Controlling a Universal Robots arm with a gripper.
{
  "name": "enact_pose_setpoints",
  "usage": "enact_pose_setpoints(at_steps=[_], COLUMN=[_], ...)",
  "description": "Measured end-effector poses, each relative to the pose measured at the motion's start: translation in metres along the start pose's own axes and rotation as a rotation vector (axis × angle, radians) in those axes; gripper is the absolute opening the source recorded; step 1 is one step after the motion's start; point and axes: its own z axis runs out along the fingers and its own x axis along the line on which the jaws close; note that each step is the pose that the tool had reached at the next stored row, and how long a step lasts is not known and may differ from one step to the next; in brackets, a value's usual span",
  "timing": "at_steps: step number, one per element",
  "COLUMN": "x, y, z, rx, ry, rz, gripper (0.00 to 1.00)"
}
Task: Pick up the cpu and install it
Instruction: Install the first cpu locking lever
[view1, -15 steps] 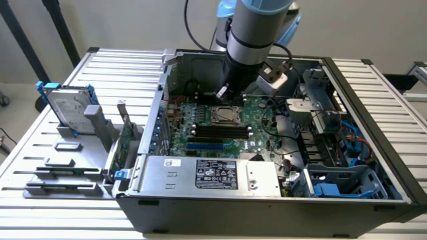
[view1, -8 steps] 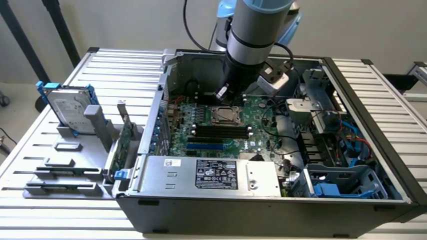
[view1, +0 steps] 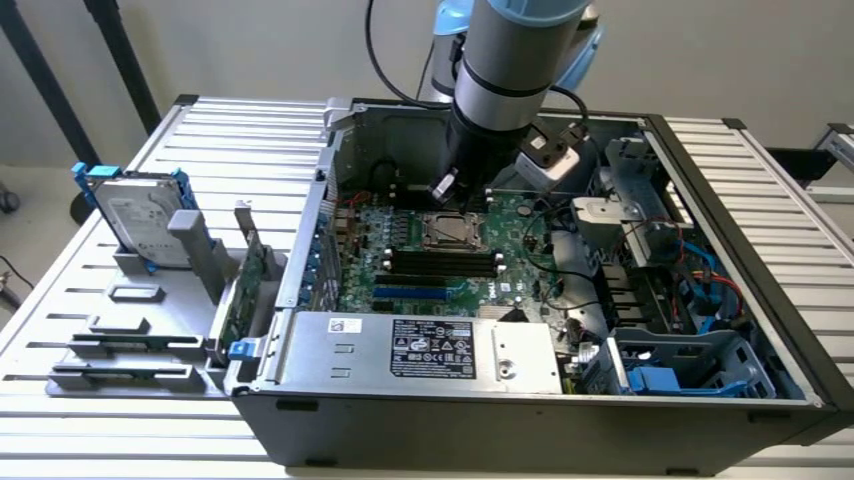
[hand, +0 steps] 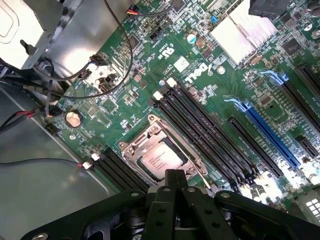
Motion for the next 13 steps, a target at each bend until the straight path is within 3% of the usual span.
enact_pose_setpoints(at_steps=[13], x=[-0.0004], y=[0.0003], z=[-0.0009], rx=[0.0000], ry=[0.0001], rz=[0.000], gripper=[0.11])
